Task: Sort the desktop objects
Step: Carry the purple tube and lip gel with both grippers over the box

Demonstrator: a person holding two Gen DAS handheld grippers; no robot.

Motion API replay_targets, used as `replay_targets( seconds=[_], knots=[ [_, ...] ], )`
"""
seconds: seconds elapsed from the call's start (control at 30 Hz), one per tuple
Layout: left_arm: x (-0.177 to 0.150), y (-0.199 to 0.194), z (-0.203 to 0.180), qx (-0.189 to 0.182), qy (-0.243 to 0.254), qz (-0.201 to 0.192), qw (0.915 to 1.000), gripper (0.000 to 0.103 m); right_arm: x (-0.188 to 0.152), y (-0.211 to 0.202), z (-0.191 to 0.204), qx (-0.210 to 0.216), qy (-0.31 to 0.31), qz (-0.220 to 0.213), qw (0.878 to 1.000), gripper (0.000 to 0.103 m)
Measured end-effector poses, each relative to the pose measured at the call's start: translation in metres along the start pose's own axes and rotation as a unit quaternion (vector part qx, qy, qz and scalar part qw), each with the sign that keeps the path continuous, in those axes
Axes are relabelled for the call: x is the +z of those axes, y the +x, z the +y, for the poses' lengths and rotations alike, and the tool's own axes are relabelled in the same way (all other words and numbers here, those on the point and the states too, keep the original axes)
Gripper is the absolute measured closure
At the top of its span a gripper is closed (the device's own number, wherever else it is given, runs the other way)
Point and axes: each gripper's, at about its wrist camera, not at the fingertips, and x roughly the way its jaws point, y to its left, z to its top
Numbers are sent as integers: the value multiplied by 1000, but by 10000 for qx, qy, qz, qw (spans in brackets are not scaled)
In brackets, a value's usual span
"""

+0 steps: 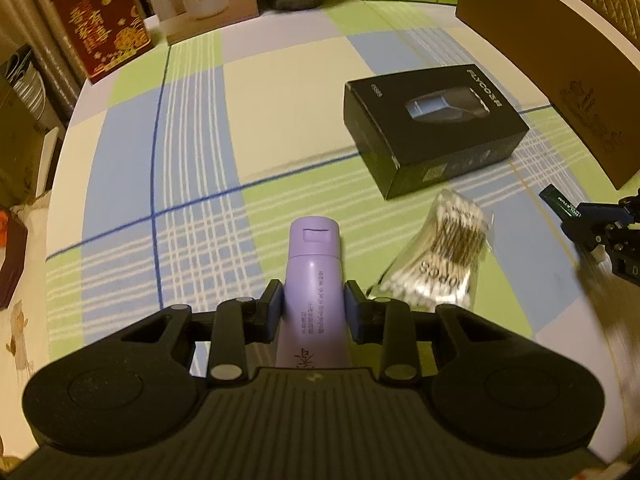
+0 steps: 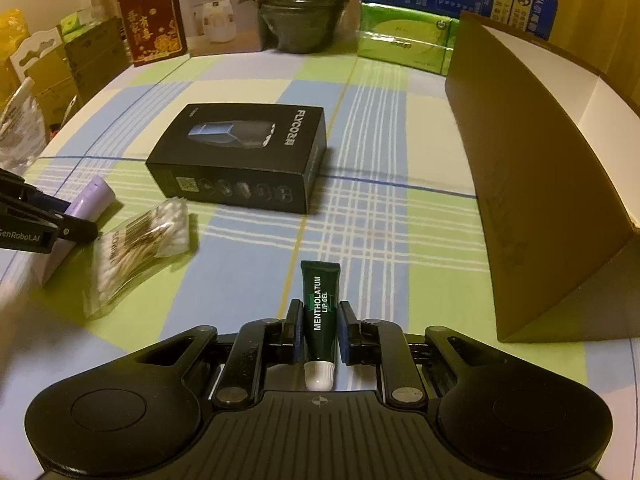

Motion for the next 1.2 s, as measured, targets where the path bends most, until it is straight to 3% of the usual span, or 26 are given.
replay_targets(
  seconds=[0.3, 0.6, 0.83, 1.2],
  knots=[
    [-23, -28, -1, 135, -146, -20, 9998, 75, -11, -19, -5, 298, 123, 77, 9995, 89],
    [-24, -63, -25, 34, -173, -346, 9992, 75, -13, -54, -17, 598, 155, -101, 9980, 89],
    [-12, -90, -61, -116, 26, -640, 9979, 75, -12, -87, -34, 861, 233, -320, 9955, 89],
    [14, -123, -136, -535, 530, -1088, 9912, 75, -19, -137, -87, 894, 500, -672, 9925, 89]
  ],
)
